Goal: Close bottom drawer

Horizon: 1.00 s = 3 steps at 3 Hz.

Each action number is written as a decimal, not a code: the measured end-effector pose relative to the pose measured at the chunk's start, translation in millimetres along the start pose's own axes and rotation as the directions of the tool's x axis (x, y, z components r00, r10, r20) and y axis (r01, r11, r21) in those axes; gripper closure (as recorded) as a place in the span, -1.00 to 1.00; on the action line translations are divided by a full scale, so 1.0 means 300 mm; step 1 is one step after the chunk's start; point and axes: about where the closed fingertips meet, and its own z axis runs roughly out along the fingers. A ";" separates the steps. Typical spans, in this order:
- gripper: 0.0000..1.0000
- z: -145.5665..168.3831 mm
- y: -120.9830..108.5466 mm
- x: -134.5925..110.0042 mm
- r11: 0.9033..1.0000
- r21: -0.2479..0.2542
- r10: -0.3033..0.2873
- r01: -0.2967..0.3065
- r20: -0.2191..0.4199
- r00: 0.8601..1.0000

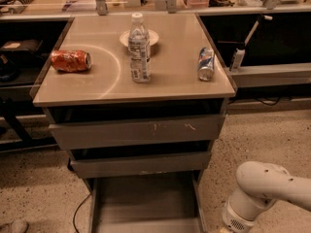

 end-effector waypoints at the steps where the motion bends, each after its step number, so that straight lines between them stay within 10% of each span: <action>1: 1.00 0.000 0.000 0.000 1.000 0.000 0.000 0.000 0.000 1.000; 3: 1.00 0.324 -0.094 0.030 0.987 -0.119 0.116 -0.106 0.085 0.990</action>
Offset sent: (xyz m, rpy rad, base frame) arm -0.0233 0.0168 -0.1285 0.1492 0.1233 -0.1401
